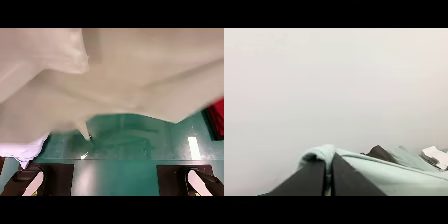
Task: Fold the shirts.
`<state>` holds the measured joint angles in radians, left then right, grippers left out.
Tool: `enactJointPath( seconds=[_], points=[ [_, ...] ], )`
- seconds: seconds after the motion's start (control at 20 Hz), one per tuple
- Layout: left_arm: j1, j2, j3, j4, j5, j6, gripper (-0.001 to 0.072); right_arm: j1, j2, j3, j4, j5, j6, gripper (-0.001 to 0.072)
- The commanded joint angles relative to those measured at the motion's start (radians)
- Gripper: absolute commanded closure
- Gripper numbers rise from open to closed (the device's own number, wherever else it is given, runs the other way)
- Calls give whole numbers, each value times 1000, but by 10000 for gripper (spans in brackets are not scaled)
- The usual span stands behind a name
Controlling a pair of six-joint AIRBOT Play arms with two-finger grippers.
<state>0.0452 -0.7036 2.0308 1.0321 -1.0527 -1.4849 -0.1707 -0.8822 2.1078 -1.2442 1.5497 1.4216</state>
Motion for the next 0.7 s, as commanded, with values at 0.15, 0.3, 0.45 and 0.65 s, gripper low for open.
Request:
enactJointPath(
  seconds=[0.15,0.3,0.45,0.65],
  points=[
    [0,-162,-123,161,-255,-64,681,1,-98,-111,-31,78,36,689],
    [0,-317,-316,133,-286,-60,680,1,-232,-272,-32,119,37,690],
    [0,-488,-499,73,-237,-43,681,22,-405,-385,-43,125,37,690],
    [0,-743,-575,39,-132,-5,680,102,-666,-433,-42,50,35,689]
  ],
)
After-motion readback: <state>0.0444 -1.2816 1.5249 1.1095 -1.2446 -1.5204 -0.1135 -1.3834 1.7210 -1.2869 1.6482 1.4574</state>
